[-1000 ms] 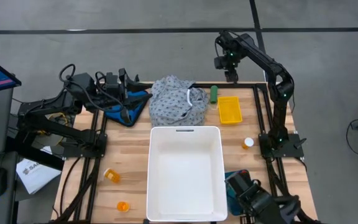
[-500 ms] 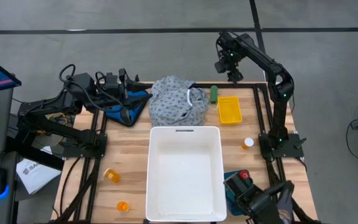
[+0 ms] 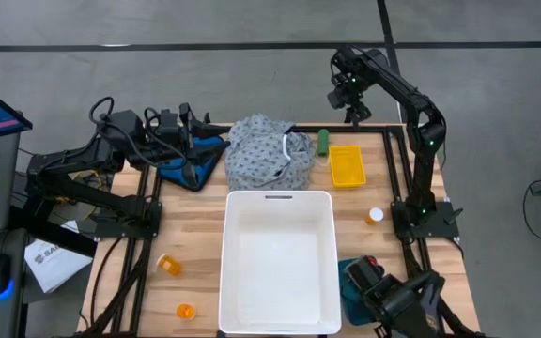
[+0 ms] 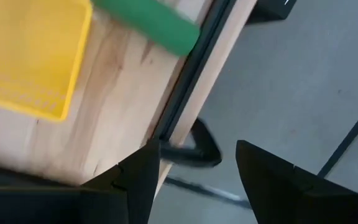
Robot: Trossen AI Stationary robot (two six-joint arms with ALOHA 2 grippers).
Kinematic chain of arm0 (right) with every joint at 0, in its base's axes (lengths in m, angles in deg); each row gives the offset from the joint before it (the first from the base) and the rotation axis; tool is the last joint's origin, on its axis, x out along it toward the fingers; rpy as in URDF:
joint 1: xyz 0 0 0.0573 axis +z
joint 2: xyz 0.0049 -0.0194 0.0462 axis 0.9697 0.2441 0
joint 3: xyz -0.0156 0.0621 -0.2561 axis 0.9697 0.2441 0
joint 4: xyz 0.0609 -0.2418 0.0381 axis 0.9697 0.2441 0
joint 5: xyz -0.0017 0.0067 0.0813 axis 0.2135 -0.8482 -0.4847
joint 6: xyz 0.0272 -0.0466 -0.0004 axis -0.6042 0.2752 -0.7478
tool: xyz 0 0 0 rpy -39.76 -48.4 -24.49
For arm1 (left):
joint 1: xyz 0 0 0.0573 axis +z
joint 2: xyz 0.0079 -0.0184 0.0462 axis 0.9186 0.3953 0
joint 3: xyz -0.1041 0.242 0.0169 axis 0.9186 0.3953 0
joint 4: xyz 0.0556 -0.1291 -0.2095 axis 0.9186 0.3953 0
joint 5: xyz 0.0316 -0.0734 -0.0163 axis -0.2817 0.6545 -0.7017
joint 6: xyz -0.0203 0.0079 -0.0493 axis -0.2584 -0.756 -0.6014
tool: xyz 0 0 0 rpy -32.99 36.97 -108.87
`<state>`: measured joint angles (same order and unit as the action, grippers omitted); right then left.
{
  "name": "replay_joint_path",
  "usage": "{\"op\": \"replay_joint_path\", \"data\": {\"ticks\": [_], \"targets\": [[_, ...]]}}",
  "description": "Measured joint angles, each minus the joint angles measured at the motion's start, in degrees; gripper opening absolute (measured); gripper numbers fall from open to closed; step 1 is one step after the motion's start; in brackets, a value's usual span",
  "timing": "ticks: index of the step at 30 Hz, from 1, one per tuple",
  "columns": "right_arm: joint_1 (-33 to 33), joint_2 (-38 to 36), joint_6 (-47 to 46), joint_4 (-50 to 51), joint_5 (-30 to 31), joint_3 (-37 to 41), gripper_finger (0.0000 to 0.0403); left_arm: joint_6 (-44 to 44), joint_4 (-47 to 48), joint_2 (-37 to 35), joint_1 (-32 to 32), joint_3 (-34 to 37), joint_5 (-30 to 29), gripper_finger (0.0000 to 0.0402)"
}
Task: Pick & place medical supplies in basket/bin
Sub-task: Put the green bandage into the blue bin
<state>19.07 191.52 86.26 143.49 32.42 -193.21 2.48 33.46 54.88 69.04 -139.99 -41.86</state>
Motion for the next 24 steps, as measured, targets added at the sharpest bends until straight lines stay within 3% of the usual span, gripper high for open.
{"op": "replay_joint_path", "data": {"ticks": [3,24], "targets": [[-0.04,0.00,1.43,0.03,-2.33,-0.01,0.0209,0.05,0.00,0.00,0.00,0.00,0.00,0.0155],[-1.52,0.02,6.17,-0.14,-3.05,0.00,0.0240,0.00,0.00,0.02,0.00,0.00,0.09,0.0155]]}}
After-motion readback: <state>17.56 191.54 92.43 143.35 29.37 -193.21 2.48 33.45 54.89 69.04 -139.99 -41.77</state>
